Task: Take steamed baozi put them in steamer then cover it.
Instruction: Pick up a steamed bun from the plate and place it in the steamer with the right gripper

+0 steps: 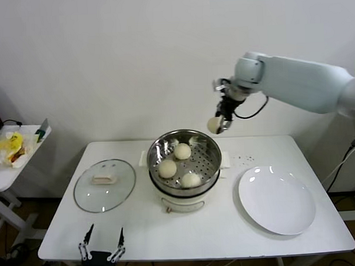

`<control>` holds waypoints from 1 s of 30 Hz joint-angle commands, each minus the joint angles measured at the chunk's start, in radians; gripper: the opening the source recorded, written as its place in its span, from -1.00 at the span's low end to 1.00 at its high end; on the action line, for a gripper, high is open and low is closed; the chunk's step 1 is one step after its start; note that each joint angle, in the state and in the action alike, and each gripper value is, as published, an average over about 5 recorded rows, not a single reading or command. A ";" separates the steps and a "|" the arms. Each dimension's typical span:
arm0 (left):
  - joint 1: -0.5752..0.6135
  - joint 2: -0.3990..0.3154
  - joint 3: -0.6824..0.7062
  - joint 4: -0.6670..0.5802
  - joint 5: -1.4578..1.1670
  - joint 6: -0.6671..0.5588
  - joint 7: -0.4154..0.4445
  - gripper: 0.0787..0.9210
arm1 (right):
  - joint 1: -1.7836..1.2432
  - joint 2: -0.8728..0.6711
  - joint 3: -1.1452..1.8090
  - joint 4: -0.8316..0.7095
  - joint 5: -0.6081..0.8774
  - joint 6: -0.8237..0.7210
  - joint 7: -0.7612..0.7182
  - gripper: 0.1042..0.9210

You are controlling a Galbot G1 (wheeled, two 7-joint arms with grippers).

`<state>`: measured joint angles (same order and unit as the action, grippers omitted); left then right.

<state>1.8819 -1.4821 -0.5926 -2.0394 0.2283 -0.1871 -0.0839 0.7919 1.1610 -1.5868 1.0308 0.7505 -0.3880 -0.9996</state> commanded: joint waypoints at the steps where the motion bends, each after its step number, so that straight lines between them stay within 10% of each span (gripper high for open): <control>1: -0.001 0.010 -0.001 -0.005 -0.004 0.002 0.001 0.77 | 0.010 0.138 -0.116 0.050 0.121 -0.050 0.067 0.32; 22: 0.004 0.013 -0.021 0.012 -0.024 -0.009 -0.003 0.77 | -0.135 0.161 -0.156 0.017 0.019 -0.044 0.087 0.35; 30: 0.004 0.012 -0.020 0.006 -0.022 -0.008 -0.003 0.77 | -0.115 0.138 -0.131 0.032 0.012 -0.046 0.078 0.71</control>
<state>1.8861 -1.4699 -0.6131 -2.0308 0.2067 -0.1966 -0.0871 0.6856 1.3011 -1.7256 1.0615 0.7819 -0.4325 -0.9169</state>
